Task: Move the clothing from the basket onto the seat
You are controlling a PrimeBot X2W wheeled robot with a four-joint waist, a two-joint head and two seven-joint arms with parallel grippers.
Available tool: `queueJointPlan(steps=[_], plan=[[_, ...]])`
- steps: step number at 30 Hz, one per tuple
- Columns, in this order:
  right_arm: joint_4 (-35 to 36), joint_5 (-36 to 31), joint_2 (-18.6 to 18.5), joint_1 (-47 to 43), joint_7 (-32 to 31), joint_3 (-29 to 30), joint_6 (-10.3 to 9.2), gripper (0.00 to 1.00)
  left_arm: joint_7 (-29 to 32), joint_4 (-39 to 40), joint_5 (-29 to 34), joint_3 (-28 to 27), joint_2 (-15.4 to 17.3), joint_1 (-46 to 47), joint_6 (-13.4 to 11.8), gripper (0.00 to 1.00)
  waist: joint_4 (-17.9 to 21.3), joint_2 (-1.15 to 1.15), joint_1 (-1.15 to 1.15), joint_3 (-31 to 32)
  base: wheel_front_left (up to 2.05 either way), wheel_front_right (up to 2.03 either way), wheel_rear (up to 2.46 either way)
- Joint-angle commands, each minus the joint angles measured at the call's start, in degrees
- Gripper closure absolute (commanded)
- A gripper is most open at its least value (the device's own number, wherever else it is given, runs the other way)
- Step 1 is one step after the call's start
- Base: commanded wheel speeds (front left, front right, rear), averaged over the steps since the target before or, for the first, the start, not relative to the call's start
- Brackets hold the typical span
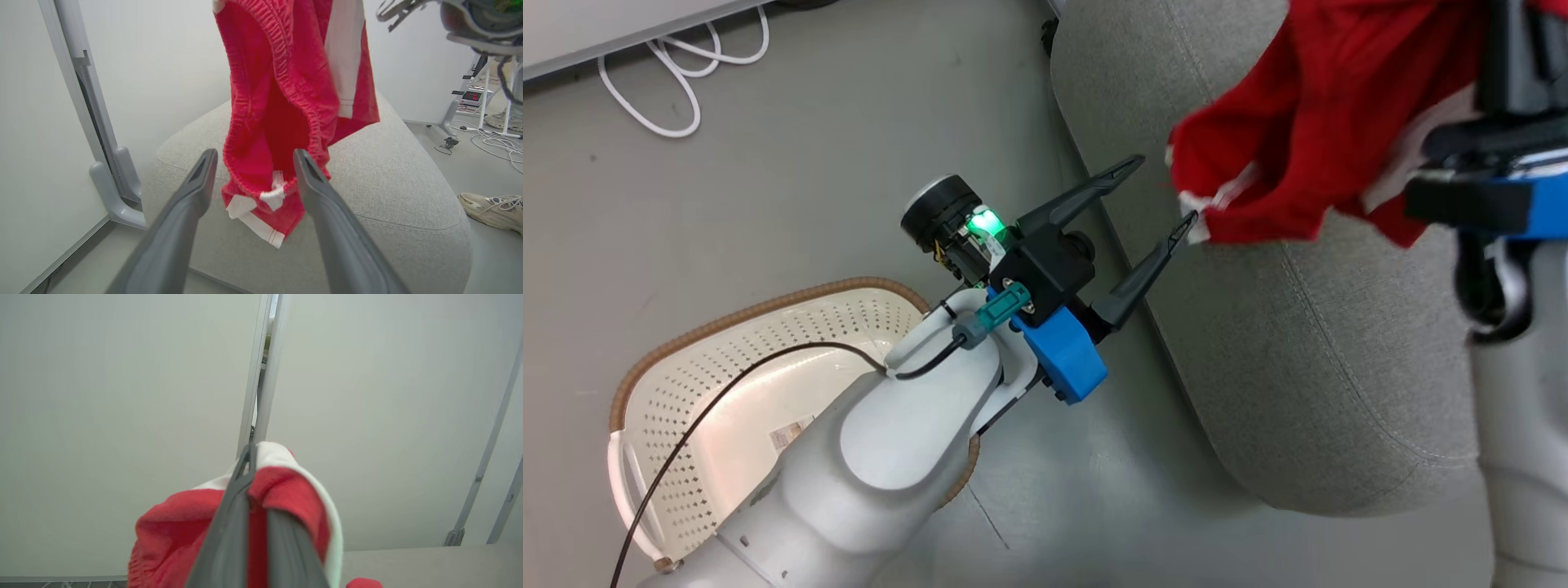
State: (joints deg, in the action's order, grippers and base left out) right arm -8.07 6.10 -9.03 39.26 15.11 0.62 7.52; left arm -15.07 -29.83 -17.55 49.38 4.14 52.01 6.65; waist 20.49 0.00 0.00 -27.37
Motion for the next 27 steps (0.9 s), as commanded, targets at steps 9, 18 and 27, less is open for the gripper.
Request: queueJointPlan(steps=[9, 18, 27], plan=[[2.6, 0.4, -11.4, 14.7, 0.0, 12.3, -0.06, 1.00, 0.5, 0.9, 1.3, -0.5, 2.4, 4.2, -0.5, 0.00, -0.6, 0.00, 0.00, -9.1, 0.00, 0.00, 0.00], [-3.5, 0.7, -22.5, 15.8, 0.0, 25.0, -0.06, 1.00, 1.6, 3.3, 2.5, -0.5, 4.1, 7.8, -0.9, 0.00, -2.1, 0.00, 0.00, -17.0, 0.00, 0.00, 0.00], [-10.8, -2.0, -19.9, 11.4, 0.0, 26.8, -0.07, 1.00, 2.2, 4.8, 2.6, -0.4, 5.6, 8.9, -1.4, 0.00, -1.8, 0.00, 0.00, -20.1, 0.00, 0.00, 0.00]])
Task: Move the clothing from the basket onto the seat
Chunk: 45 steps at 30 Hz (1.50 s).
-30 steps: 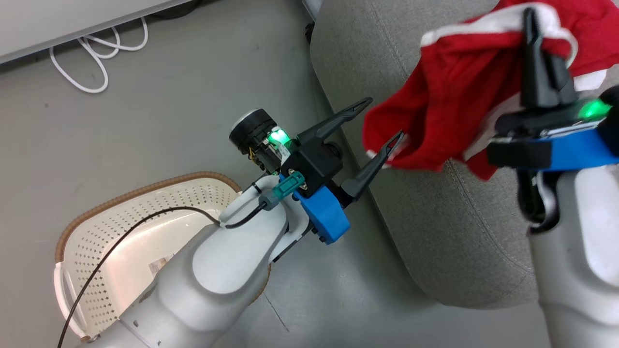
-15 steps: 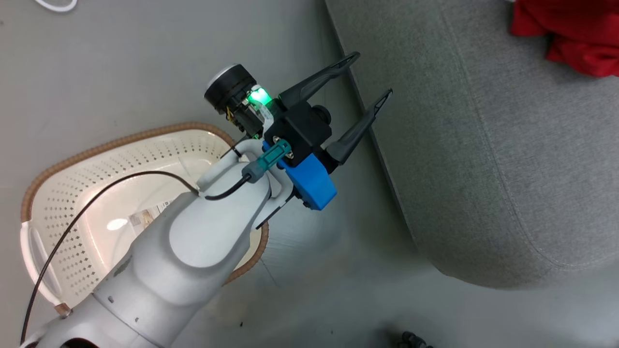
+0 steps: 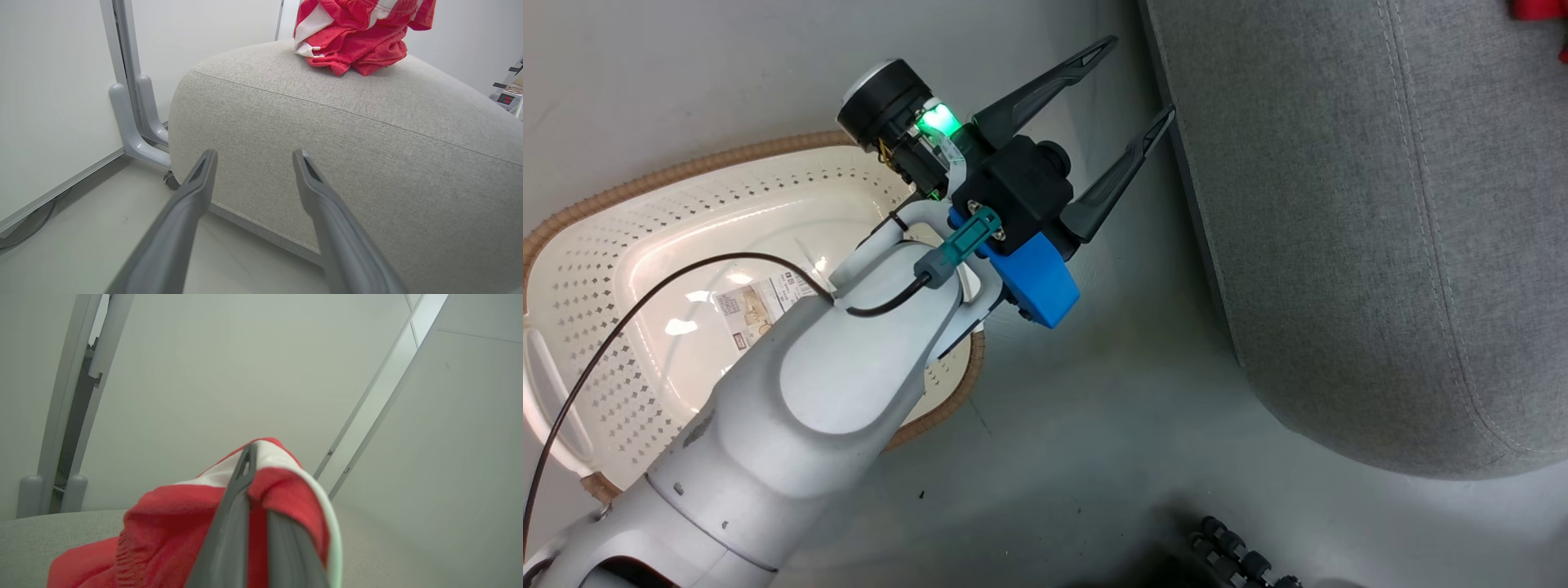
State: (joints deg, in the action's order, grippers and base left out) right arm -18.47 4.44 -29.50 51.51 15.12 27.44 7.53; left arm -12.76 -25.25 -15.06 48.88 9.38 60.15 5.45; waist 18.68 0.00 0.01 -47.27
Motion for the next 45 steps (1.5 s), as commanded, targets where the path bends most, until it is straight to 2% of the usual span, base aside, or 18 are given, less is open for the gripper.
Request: queueJointPlan(steps=[1, 6, 13, 14, 15, 16, 23, 30, 36, 45], plan=[[-0.9, -0.5, 1.2, -1.2, 0.0, 0.0, -0.08, 1.00, 0.0, 0.3, 0.0, 0.2, 0.4, 0.8, -0.3, 0.00, 0.0, 0.00, -0.01, -0.3, 0.00, 0.00, 0.00], [-3.8, -1.7, 5.0, -3.8, 0.0, -0.3, -0.08, 1.00, 0.4, 0.8, -0.3, 0.5, 0.6, 0.6, -0.3, 0.00, -0.1, 0.00, -0.01, -0.7, 0.00, 0.00, 0.00], [-7.2, -1.4, 6.8, -4.8, 0.0, 0.2, -0.08, 1.00, 0.4, 0.9, -0.7, 0.7, 0.8, 0.6, -0.6, 0.00, -0.7, 0.00, -0.01, -0.3, 0.00, 0.00, 0.00], [-7.2, -1.2, 6.8, -4.9, 0.0, 0.3, -0.08, 0.93, 0.3, 0.8, -0.8, 0.8, 0.7, 0.5, -0.6, 0.00, -0.8, 0.00, -0.01, 0.0, 0.00, 0.00, 0.00], [-7.0, -1.2, 6.8, -5.1, 0.0, 0.4, -0.08, 0.55, 0.1, 0.7, -0.9, 0.8, 0.7, 0.3, -0.7, 0.00, -0.8, 0.00, -0.01, 0.4, 0.00, 0.00, 0.00], [-6.8, -1.0, 6.8, -5.4, 0.0, 0.6, -0.08, 0.00, 0.0, 0.5, -1.0, 0.8, 0.6, 0.1, -0.8, 0.00, -0.9, 0.00, -0.01, 0.8, 0.00, 0.00, 0.00], [-3.2, -1.5, 8.5, -11.8, 0.0, 1.4, -0.08, 0.00, -1.5, -0.7, -2.2, 0.3, -0.3, -2.2, -1.4, 0.00, -1.1, 0.00, -0.01, 5.9, 0.00, 0.00, 0.00], [2.3, -2.6, 11.5, -20.8, 0.0, 0.1, -0.08, 0.00, -2.5, -1.8, -4.6, -2.1, -0.8, -7.2, -2.5, 0.00, -1.7, 0.00, -0.01, 14.2, 0.00, 0.00, 0.00], [7.8, -3.6, 14.8, -25.7, 0.0, -5.1, -0.08, 0.00, -2.5, 1.8, -5.9, -9.1, -1.4, -12.7, -5.2, 0.00, -4.1, 0.00, -0.01, 21.2, 0.00, 0.00, 0.00], [10.6, -2.7, 17.3, -28.0, 0.0, -14.8, -0.08, 0.00, -2.5, 5.4, -4.5, -19.4, -1.5, -20.3, -6.9, 0.00, -8.9, 0.00, -0.01, 28.3, 0.00, 0.00, 0.00]])
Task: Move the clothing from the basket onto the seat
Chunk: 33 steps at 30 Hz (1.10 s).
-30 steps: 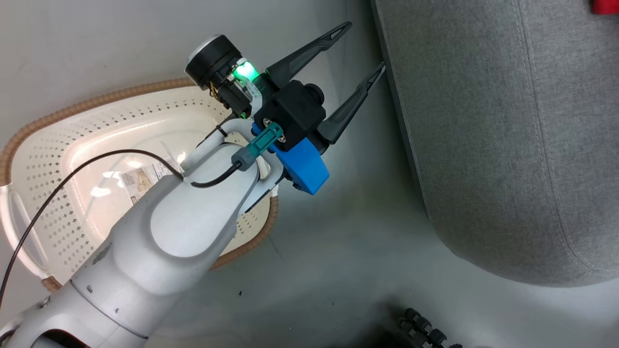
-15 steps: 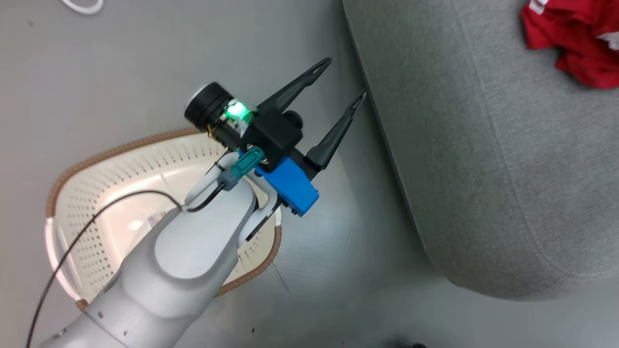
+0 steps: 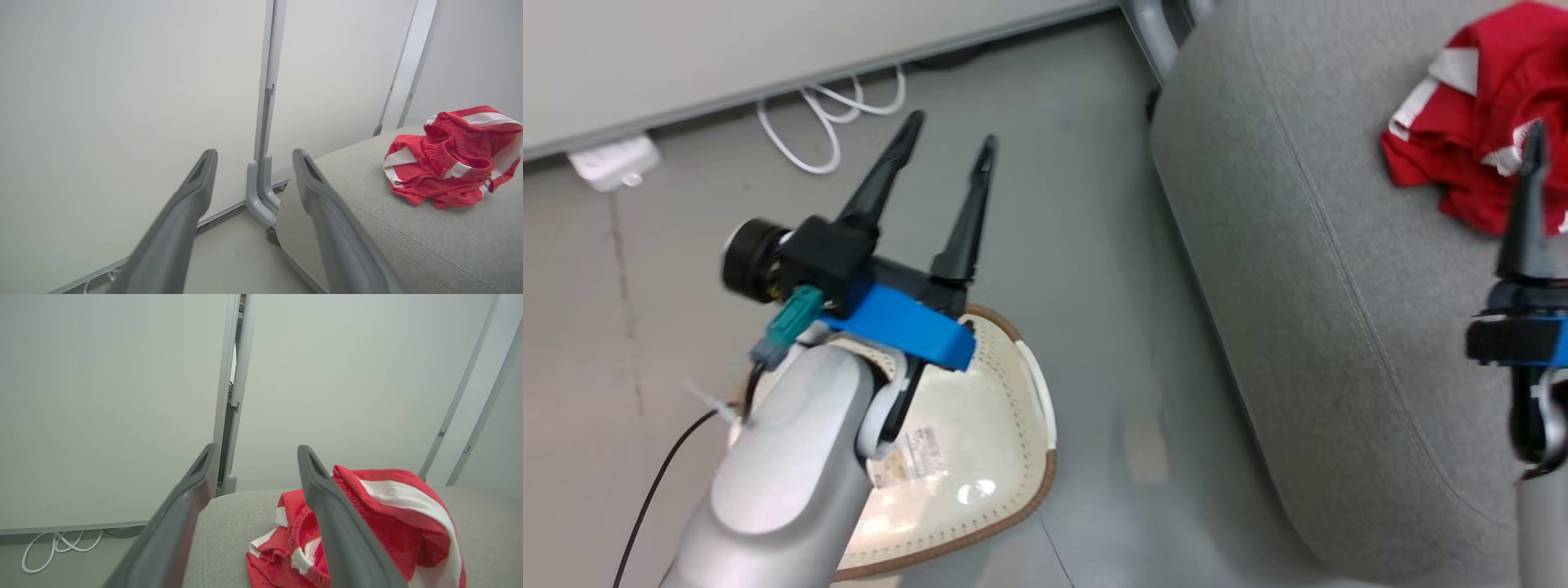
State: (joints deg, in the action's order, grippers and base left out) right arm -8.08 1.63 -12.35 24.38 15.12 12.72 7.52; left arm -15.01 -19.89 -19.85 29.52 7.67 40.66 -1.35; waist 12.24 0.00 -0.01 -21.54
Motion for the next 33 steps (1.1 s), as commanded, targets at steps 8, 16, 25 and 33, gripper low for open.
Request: queueJointPlan(steps=[8, 16, 25, 33], plan=[[1.0, 1.3, 1.6, -2.5, 0.0, -8.8, -0.06, 0.00, -0.2, 3.6, 2.8, -10.8, -0.3, -10.7, -0.2, 0.00, -6.7, 0.00, 0.01, 8.0, 0.00, 0.00, 0.00], [0.3, 2.6, 3.8, -7.5, 0.0, -13.1, -0.06, 0.00, -0.2, 6.5, 5.6, -19.8, -2.2, -21.4, 1.1, 0.00, -10.4, 0.00, 0.01, 13.2, 0.00, 0.00, 0.00], [-2.3, 3.8, 6.4, -14.5, 0.0, -13.3, -0.06, 0.00, -0.2, 7.9, 8.6, -24.2, -4.0, -29.5, 4.0, 0.00, -12.6, 0.00, 0.01, 17.4, 0.00, 0.00, 0.00], [-4.4, 5.0, 7.8, -18.9, 0.0, -11.6, -0.06, 0.00, -0.2, 7.0, 9.8, -25.2, -4.6, -33.8, 5.8, 0.00, -13.5, 0.00, 0.01, 19.9, 0.00, 0.00, 0.00]])
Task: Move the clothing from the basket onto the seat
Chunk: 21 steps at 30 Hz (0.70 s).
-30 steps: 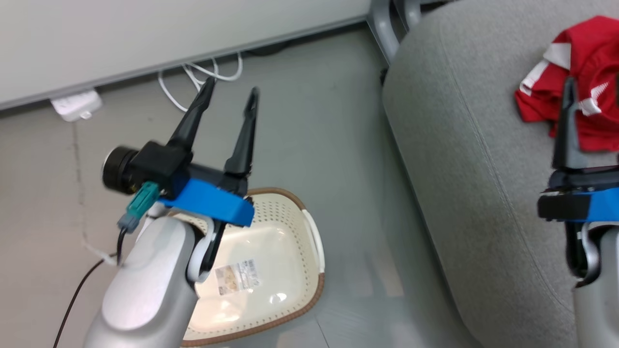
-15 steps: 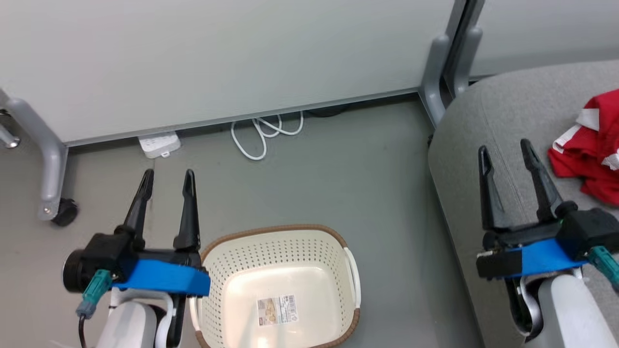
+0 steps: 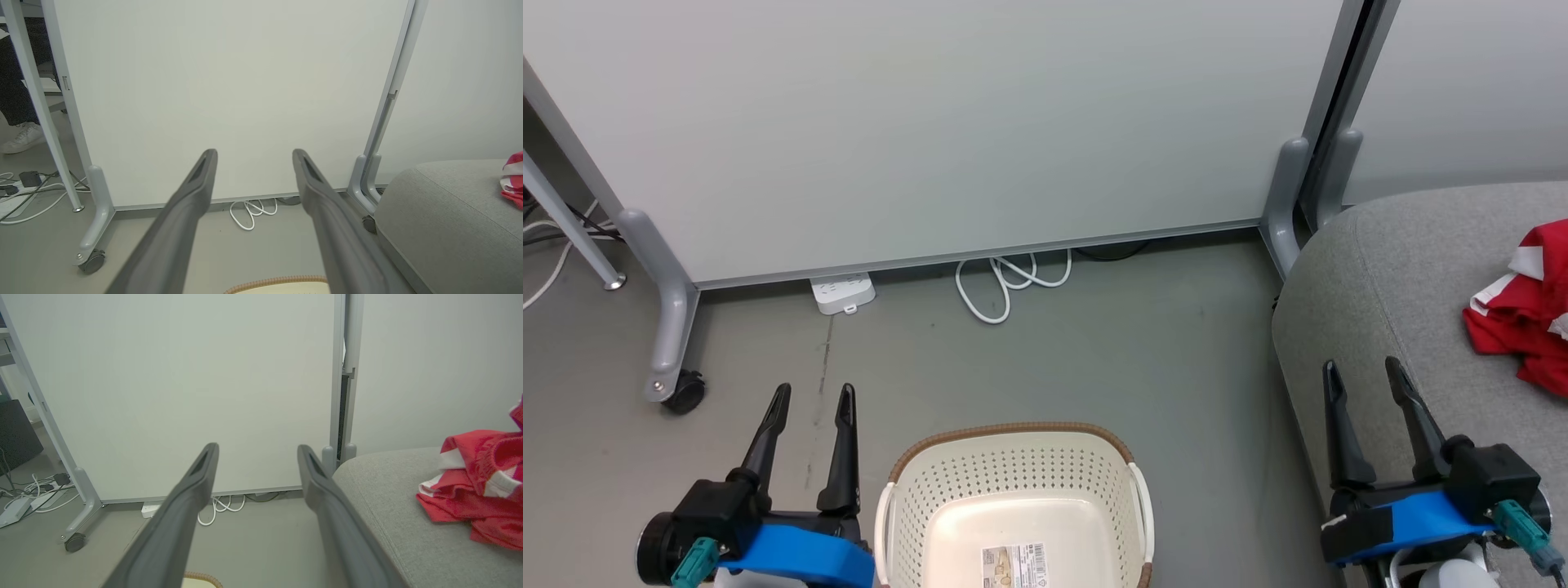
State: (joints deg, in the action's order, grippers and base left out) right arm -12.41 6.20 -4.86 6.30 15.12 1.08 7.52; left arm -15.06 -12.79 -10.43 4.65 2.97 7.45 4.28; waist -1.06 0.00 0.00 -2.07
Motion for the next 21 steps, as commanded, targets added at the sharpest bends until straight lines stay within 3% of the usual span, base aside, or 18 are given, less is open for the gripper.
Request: queueJointPlan(steps=[1, 21], plan=[[-0.4, 0.5, 0.4, -1.4, 0.0, 0.2, -0.06, 0.00, -0.2, -0.2, 0.4, -0.4, 0.1, -1.0, 0.3, 0.00, -0.3, 0.00, 0.00, 0.7, 0.00, 0.00, 0.00], [-2.1, 0.9, 1.7, -3.9, 0.0, 1.1, -0.07, 0.00, -0.2, -2.0, -0.5, -0.4, 0.0, -2.7, 0.2, 0.00, -1.3, 0.00, 0.00, 1.9, 0.00, 0.00, 0.00]])
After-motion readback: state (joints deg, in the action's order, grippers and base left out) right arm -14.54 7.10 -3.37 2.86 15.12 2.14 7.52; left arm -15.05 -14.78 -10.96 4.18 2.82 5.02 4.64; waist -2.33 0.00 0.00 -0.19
